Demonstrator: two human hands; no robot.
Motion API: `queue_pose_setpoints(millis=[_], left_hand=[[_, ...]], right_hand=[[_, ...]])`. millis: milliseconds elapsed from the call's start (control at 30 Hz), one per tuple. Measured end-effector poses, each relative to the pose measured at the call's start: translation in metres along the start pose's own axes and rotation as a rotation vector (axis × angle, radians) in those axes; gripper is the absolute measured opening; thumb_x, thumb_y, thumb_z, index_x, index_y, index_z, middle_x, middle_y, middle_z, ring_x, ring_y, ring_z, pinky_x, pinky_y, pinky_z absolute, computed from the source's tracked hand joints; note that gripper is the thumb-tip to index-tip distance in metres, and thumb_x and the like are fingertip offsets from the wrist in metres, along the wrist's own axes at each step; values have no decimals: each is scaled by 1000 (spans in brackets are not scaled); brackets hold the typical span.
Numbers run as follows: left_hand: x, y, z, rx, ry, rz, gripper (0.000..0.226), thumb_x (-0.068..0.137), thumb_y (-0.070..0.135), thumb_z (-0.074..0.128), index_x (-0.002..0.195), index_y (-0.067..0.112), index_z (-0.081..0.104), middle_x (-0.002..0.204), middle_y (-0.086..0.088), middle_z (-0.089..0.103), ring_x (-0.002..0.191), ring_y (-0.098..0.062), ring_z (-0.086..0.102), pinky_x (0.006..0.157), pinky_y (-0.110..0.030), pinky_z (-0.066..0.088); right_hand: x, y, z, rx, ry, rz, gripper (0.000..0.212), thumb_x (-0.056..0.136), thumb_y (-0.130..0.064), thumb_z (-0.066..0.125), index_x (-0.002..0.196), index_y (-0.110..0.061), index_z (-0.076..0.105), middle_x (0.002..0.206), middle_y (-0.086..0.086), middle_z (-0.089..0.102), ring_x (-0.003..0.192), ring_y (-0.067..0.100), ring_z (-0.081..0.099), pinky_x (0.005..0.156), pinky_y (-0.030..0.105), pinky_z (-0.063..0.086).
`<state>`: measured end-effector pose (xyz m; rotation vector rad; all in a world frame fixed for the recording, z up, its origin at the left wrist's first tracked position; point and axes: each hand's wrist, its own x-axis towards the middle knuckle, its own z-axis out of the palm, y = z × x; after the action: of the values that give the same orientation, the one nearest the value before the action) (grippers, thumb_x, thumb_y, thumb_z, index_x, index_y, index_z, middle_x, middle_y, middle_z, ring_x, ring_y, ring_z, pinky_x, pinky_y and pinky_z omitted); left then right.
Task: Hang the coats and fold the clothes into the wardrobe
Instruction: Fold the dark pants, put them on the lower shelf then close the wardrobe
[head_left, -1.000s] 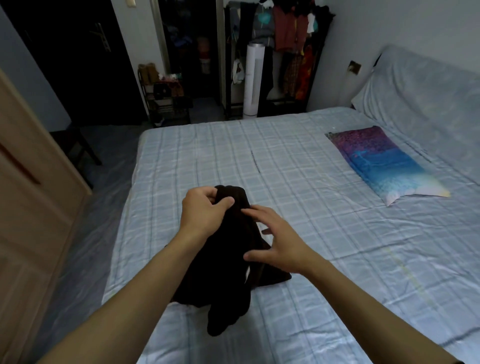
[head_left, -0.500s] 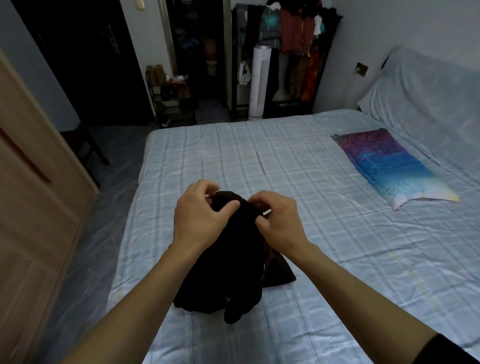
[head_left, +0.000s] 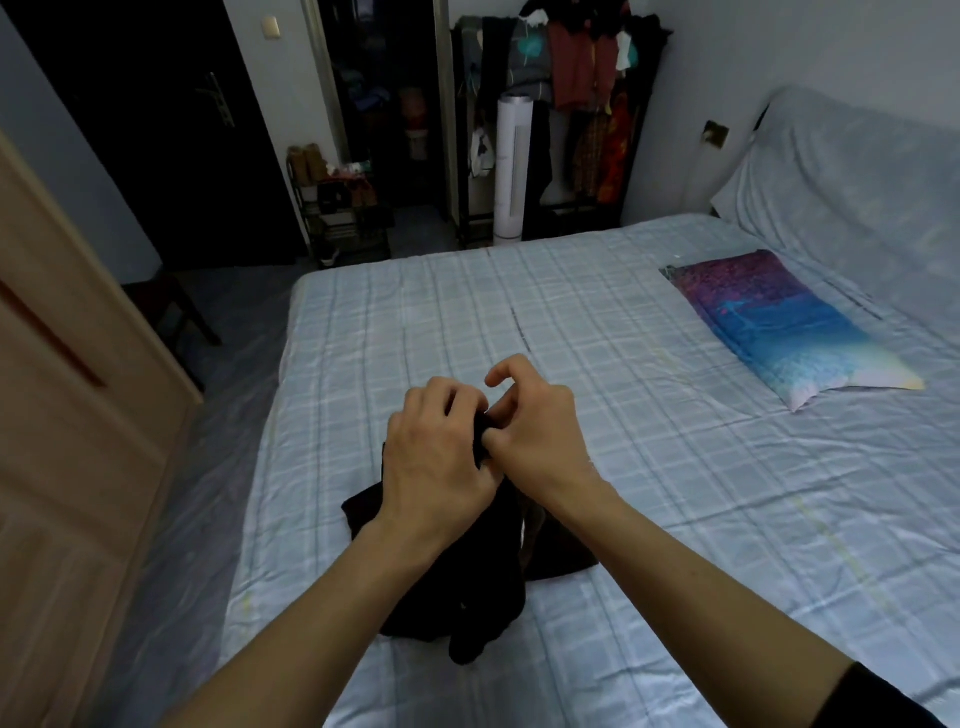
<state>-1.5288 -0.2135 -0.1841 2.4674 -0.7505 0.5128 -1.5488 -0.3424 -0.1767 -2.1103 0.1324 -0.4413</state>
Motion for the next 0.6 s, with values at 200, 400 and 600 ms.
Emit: queue_pose_setpoints(millis=[200, 400, 600], left_hand=[[18, -7, 10, 176, -39, 162, 34, 62, 2, 69, 93, 16, 65, 88, 0, 62, 71, -23, 55, 58, -35, 41], [41, -10, 0, 290, -172, 269, 19, 60, 15, 72, 68, 17, 56, 62, 3, 52, 56, -17, 40, 56, -31, 30], [72, -16, -27, 318, -127, 142, 13, 68, 20, 64, 68, 14, 52, 66, 3, 52, 61, -20, 48, 52, -31, 41]], right_hand=[[0, 13, 7, -45, 23, -28, 41, 69, 6, 62, 99, -21, 57, 52, -5, 57, 50, 8, 56, 49, 15, 41], [-8, 35, 6, 22, 50, 73, 46, 73, -17, 77, 114, -26, 56, 84, -10, 67, 67, 5, 65, 66, 22, 55], [-44, 79, 21, -164, -118, 254, 87, 66, -52, 79, 137, -30, 34, 122, -4, 44, 101, 14, 57, 83, 34, 55]])
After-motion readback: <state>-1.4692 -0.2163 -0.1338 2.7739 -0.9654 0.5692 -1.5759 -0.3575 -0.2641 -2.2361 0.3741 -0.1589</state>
